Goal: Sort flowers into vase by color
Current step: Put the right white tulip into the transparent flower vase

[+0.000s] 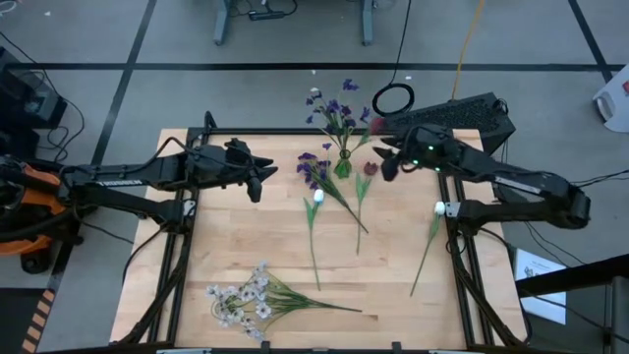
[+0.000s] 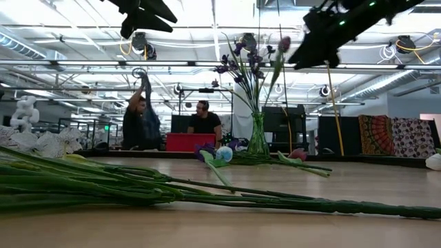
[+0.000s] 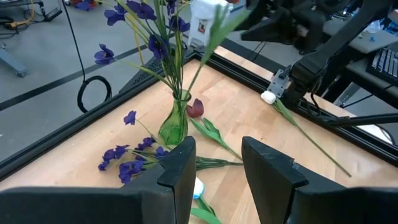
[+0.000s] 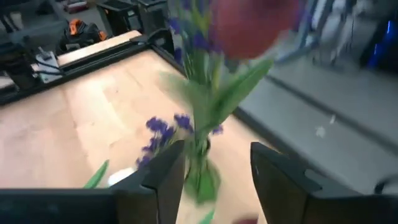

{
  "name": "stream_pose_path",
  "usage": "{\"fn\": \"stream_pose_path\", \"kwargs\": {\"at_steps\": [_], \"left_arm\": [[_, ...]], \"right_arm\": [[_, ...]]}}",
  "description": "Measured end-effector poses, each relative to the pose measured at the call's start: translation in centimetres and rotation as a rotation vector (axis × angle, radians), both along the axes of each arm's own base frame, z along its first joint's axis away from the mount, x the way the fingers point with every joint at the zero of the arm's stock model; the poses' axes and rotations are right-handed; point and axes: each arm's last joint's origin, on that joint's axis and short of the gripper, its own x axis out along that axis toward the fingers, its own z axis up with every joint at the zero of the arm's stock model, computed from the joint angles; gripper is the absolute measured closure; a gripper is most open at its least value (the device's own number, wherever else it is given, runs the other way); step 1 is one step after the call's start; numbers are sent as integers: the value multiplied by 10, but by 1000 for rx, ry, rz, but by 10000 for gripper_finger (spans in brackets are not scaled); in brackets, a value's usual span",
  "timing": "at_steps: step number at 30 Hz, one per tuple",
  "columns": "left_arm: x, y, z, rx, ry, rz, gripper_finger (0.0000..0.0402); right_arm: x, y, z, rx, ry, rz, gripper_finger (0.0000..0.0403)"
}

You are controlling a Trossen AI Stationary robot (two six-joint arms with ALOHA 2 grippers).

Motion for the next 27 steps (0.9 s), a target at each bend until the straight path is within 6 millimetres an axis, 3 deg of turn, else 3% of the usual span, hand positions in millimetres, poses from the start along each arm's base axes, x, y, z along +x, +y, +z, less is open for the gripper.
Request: {"fn": "stream_pose_path", "kwargs": {"at_steps": [6,18,27], "left_arm": [[0,0,0,0,1,0,265],[0,1,0,7,4,19,265],[-3,0,-7,0,85,22,265]], "right_arm": [[-26,15,-9,250,62,-103,261],[-37,37,-32,599,206,-288,391],[-35,62,-50,794,359,-443,402]]}}
